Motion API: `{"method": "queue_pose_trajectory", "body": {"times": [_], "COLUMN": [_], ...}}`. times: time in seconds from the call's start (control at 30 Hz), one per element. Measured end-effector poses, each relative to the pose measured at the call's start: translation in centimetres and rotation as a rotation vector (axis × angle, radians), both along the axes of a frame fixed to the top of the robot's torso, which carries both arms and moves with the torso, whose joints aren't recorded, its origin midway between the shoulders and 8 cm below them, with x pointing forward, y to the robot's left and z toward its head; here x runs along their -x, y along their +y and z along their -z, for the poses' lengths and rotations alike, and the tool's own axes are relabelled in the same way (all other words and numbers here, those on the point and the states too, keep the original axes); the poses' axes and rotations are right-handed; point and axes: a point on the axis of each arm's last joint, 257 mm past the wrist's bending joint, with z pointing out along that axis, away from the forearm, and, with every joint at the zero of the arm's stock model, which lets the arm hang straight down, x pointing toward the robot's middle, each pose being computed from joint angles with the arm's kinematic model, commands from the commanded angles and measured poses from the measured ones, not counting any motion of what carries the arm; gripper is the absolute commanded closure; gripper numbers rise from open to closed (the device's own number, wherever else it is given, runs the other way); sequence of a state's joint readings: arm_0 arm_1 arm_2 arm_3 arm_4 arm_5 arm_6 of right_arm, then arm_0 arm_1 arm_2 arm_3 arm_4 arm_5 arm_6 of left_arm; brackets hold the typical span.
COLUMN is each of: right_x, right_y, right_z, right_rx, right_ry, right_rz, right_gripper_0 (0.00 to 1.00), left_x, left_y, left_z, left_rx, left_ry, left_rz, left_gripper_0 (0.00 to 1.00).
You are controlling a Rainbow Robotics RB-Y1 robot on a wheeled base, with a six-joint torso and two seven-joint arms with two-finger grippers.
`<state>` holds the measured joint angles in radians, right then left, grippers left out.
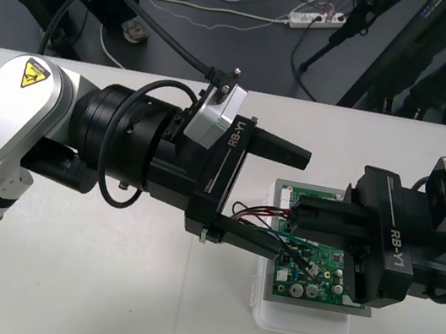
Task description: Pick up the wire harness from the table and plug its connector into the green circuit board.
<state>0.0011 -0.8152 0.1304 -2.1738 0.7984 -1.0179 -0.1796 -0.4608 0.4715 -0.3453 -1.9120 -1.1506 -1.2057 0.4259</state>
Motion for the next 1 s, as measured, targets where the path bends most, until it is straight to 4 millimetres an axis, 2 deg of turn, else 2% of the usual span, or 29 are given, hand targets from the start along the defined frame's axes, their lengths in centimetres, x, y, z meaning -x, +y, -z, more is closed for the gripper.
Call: {"method": "queue_pose_trajectory", "body": {"times": [0.13, 0.17, 0.2, 0.23, 0.27, 1.0], "right_x": [-0.01, -0.03, -0.04, -0.05, -0.05, -0.72], "right_y": [-0.01, -0.02, -0.04, -0.05, -0.05, -0.52], "right_z": [-0.01, -0.03, -0.04, -0.05, -0.05, -0.46], "right_rx": [0.0, 0.0, 0.0, 0.0, 0.0, 0.001], "right_ry": [-0.001, -0.001, -0.002, -0.002, -0.002, -0.02], "right_rz": [0.0, 0.001, 0.002, 0.002, 0.002, 0.026], "right_gripper_0": [1.0, 1.0, 1.0, 1.0, 1.0, 1.0], "left_x": [0.03, 0.04, 0.05, 0.06, 0.07, 0.6], "left_y": [0.01, 0.02, 0.02, 0.03, 0.03, 0.02], "left_z": [-0.05, -0.07, -0.08, -0.09, -0.11, -0.46], "left_rx": [0.002, 0.002, 0.003, 0.003, 0.003, 0.017], "left_ry": [0.002, 0.002, 0.002, 0.003, 0.003, 0.02], "left_rz": [0.001, 0.002, 0.002, 0.002, 0.003, 0.021], "left_gripper_0": [0.0, 0.12, 0.42, 0.77, 1.0, 1.0]}}
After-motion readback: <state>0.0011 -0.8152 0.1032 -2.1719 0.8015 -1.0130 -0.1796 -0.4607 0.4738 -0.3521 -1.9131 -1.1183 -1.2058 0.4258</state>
